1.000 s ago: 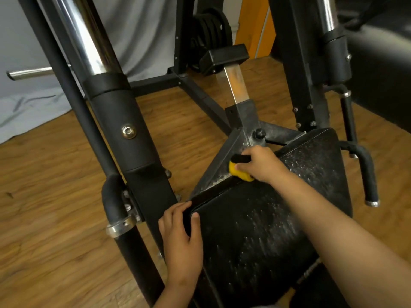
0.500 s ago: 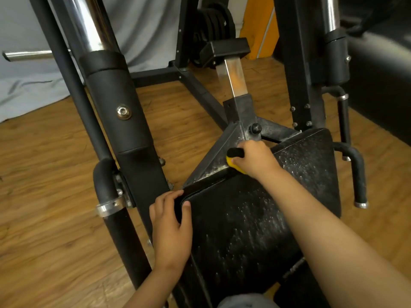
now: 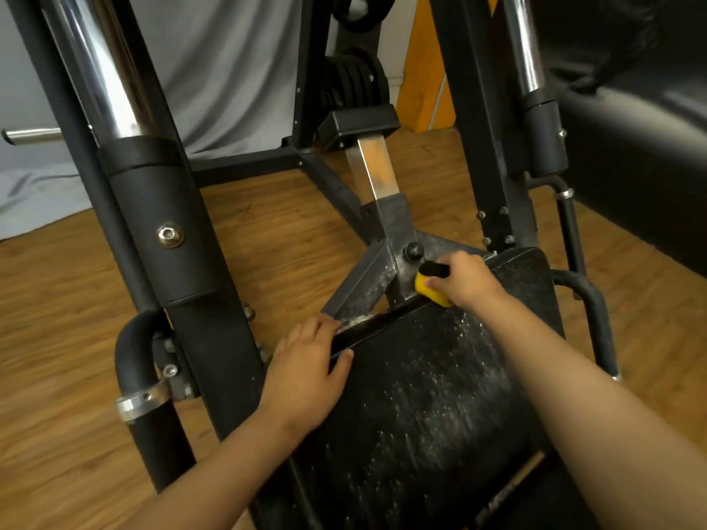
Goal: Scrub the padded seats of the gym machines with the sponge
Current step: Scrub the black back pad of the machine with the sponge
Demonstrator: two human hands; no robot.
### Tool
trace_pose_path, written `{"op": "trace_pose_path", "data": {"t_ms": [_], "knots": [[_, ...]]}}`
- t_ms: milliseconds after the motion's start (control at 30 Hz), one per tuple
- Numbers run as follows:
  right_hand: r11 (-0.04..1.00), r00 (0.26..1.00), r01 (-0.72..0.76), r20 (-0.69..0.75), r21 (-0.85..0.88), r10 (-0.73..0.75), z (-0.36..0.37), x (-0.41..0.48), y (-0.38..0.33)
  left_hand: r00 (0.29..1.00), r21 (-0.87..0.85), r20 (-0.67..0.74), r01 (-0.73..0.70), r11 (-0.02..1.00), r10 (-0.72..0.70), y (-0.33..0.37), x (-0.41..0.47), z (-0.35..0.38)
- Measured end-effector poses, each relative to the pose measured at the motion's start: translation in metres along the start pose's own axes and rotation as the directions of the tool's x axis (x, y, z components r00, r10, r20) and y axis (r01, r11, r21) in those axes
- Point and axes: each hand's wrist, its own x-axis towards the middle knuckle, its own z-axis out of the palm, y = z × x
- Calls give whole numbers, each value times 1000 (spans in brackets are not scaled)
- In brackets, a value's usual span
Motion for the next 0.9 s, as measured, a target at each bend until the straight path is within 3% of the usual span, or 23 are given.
{"op": "trace_pose_path", "data": {"t_ms": [133, 267, 500, 567, 767, 900], "knots": [[994, 989, 108, 96, 14, -109, 8, -4, -15, 991, 131, 110, -95, 987, 80, 15, 41, 15], [961, 941, 275, 204, -5, -269, 35, -12, -46, 994, 217, 38, -106, 970, 100, 11, 38, 26], [993, 994, 45, 108, -112, -33, -5, 35, 10, 997, 202, 40, -76, 976, 70, 10, 41, 25], [991, 990, 74, 125, -114, -59, -10, 36, 11, 997, 213, 33, -71, 974, 66, 10, 41, 26], [948, 912, 312, 257, 68, -319, 15, 13, -15, 997, 204, 17, -71, 976, 69, 10, 41, 28], [973, 955, 226, 190, 36, -229, -4, 36, 20, 997, 202, 4, -76, 976, 77, 8, 40, 28]]}}
